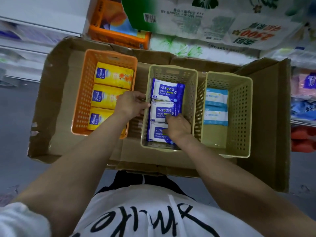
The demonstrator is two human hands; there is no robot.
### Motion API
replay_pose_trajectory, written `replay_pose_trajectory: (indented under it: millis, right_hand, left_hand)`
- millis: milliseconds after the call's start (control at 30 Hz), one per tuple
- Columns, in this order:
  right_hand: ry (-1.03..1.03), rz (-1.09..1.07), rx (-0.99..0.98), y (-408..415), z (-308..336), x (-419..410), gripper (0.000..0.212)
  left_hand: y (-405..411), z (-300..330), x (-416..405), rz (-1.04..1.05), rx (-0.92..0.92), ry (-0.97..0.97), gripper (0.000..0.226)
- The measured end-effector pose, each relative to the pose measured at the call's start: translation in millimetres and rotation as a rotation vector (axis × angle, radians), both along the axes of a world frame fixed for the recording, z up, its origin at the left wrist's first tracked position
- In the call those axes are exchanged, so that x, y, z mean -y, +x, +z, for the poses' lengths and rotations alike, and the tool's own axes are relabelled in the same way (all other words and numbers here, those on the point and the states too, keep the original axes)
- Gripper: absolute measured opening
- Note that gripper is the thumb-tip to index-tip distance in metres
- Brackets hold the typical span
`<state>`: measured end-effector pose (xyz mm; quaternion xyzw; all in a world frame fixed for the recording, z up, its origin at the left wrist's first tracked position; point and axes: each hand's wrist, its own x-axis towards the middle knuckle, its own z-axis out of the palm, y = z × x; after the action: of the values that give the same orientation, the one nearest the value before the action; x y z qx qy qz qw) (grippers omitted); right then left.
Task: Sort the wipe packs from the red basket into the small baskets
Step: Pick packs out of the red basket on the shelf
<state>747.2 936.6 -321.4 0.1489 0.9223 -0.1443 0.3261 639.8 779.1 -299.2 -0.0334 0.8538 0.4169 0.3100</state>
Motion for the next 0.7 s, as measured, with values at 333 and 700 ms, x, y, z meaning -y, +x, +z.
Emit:
replay_pose_trajectory:
  millis: [333, 700]
  right_hand:
    - [0.021, 0.106, -0.19, -0.5, -9.0, 2.1, 0.073]
    - [-0.063, 0.082, -0.166, -5.8, -14.3, -0.1, 0.066]
  left_hand:
    - [0.2, 2.2, -0.8, -0.012, 0.004, -0.011, 0.027]
    - [1.2, 4.1, -2.2, -0.01, 0.011, -0.035, 0.033]
